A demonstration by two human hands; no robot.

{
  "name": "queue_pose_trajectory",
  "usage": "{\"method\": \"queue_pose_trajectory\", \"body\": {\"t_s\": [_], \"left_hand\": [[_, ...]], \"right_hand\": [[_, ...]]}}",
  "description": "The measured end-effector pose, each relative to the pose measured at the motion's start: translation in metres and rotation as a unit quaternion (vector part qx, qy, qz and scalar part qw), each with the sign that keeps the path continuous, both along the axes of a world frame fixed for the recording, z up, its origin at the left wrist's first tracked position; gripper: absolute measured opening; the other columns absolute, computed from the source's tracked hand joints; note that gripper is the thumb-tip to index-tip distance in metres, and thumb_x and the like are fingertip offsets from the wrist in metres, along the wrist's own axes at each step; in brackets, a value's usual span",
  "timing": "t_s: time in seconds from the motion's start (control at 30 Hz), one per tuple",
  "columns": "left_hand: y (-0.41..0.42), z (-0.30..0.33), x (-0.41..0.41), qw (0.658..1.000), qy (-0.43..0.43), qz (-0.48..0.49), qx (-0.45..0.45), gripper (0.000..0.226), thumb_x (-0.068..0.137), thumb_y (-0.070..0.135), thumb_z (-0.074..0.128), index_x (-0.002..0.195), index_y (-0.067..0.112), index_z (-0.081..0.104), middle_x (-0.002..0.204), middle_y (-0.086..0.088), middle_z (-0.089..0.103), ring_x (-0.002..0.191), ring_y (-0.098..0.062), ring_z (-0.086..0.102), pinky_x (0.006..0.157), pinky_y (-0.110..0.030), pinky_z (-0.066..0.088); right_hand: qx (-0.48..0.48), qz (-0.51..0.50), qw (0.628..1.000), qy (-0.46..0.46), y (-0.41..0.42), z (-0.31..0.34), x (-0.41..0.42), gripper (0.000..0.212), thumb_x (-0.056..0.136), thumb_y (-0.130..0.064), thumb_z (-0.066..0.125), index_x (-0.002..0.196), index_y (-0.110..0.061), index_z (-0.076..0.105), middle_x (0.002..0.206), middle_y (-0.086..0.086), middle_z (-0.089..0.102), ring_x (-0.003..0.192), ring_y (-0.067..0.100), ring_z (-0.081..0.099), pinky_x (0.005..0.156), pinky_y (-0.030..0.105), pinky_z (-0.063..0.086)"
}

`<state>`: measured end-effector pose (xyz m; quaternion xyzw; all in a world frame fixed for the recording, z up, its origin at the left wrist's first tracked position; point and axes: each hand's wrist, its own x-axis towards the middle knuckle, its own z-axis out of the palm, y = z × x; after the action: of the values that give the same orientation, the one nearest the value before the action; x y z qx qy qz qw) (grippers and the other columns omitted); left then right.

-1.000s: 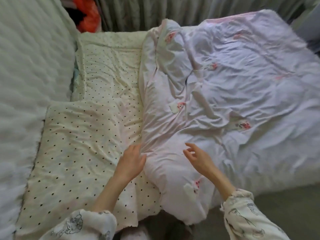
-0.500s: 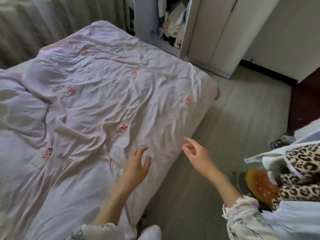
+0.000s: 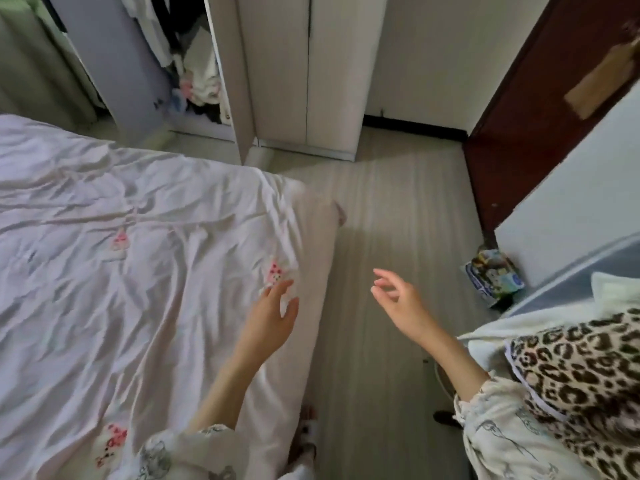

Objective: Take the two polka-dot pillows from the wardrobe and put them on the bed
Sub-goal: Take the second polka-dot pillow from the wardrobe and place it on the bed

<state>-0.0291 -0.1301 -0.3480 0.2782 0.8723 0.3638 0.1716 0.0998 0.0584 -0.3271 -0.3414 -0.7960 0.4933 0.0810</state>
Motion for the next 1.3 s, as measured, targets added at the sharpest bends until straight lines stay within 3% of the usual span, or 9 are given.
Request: {"method": "queue_pose_trajectory", "body": {"t_s": [0.1, 0.2, 0.33, 0.47, 0.8, 0.9, 1.03, 1.17, 1.3], "left_hand": [[0.062, 0.014, -0.056, 0.999, 0.027, -0.023, 0.011, 0.036, 0.092, 0.021, 0.050, 0.127, 0.012, 0.049, 0.123, -0.014, 0.056, 0.111, -0.030, 0.054, 0.087, -0.031, 0.039], [0.122, 0.022, -0.101, 0.998, 0.033, -0.052, 0.008, 0.038, 0.093, 0.025, 0.048, 0.130, 0.016, 0.048, 0.125, -0.010, 0.056, 0.112, -0.027, 0.054, 0.083, -0.035, 0.043], [0.196, 0.021, -0.147, 0.995, 0.034, -0.089, 0.004, 0.038, 0.093, 0.027, 0.047, 0.131, 0.017, 0.046, 0.127, -0.009, 0.055, 0.109, -0.026, 0.056, 0.087, -0.029, 0.040], [0.278, 0.019, -0.193, 0.995, 0.031, -0.091, 0.003, 0.038, 0.093, 0.024, 0.049, 0.130, 0.016, 0.047, 0.126, -0.010, 0.055, 0.109, -0.025, 0.056, 0.087, -0.029, 0.041], [0.495, 0.070, -0.331, 0.994, 0.073, -0.069, 0.038, 0.040, 0.094, 0.026, 0.047, 0.133, 0.016, 0.044, 0.127, -0.009, 0.054, 0.115, -0.024, 0.052, 0.089, -0.026, 0.036], [0.535, 0.075, -0.371, 0.995, 0.076, -0.050, 0.038, 0.040, 0.094, 0.025, 0.047, 0.133, 0.015, 0.044, 0.127, -0.010, 0.054, 0.116, -0.023, 0.051, 0.091, -0.026, 0.036], [0.570, 0.070, -0.427, 0.997, 0.066, -0.011, 0.034, 0.039, 0.094, 0.026, 0.047, 0.132, 0.014, 0.045, 0.127, -0.010, 0.054, 0.115, -0.024, 0.051, 0.093, -0.031, 0.039], [0.602, 0.061, -0.498, 0.997, 0.067, 0.028, 0.032, 0.039, 0.093, 0.024, 0.048, 0.131, 0.013, 0.047, 0.127, -0.011, 0.053, 0.115, -0.025, 0.051, 0.093, -0.033, 0.039], [0.634, 0.058, -0.586, 0.994, 0.078, 0.064, 0.047, 0.037, 0.092, 0.018, 0.052, 0.127, 0.009, 0.051, 0.122, -0.015, 0.056, 0.112, -0.031, 0.053, 0.093, -0.037, 0.040]], "right_hand": [[0.002, -0.009, 1.000, 0.013, 0.049, 0.012, -0.043, 0.038, 0.093, -0.017, 0.052, 0.130, -0.014, 0.048, 0.114, 0.001, 0.054, 0.094, 0.014, 0.054, 0.066, 0.009, 0.040], [0.008, -0.039, 0.999, 0.029, 0.099, 0.018, -0.076, 0.038, 0.092, -0.018, 0.053, 0.129, -0.016, 0.049, 0.112, -0.001, 0.055, 0.094, 0.011, 0.055, 0.074, 0.015, 0.040], [0.013, -0.065, 0.997, 0.037, 0.168, 0.016, -0.109, 0.037, 0.092, -0.016, 0.054, 0.128, -0.013, 0.051, 0.114, 0.004, 0.058, 0.093, 0.013, 0.056, 0.079, 0.019, 0.040], [0.046, -0.052, 0.997, 0.037, 0.256, 0.009, -0.150, 0.037, 0.092, -0.019, 0.054, 0.128, -0.015, 0.051, 0.113, 0.001, 0.060, 0.090, 0.009, 0.057, 0.071, 0.008, 0.038], [0.089, 0.005, 0.993, 0.071, 0.489, 0.047, -0.309, 0.037, 0.091, -0.024, 0.055, 0.127, -0.019, 0.051, 0.103, -0.010, 0.058, 0.085, 0.000, 0.056, 0.073, 0.005, 0.037], [0.093, 0.033, 0.992, 0.075, 0.532, 0.054, -0.354, 0.037, 0.091, -0.027, 0.053, 0.127, -0.020, 0.051, 0.101, -0.012, 0.057, 0.083, -0.008, 0.054, 0.071, 0.000, 0.036], [0.089, 0.074, 0.991, 0.071, 0.578, 0.055, -0.423, 0.037, 0.092, -0.025, 0.053, 0.128, -0.018, 0.050, 0.104, -0.009, 0.057, 0.087, 0.004, 0.056, 0.077, 0.011, 0.038], [0.092, 0.111, 0.987, 0.071, 0.619, 0.050, -0.510, 0.038, 0.091, -0.023, 0.054, 0.128, -0.017, 0.050, 0.104, -0.007, 0.057, 0.085, 0.003, 0.056, 0.069, -0.001, 0.036], [0.090, 0.144, 0.982, 0.078, 0.652, 0.050, -0.612, 0.037, 0.091, -0.024, 0.053, 0.128, -0.019, 0.050, 0.100, -0.013, 0.055, 0.081, -0.007, 0.053, 0.068, 0.001, 0.038]]}}
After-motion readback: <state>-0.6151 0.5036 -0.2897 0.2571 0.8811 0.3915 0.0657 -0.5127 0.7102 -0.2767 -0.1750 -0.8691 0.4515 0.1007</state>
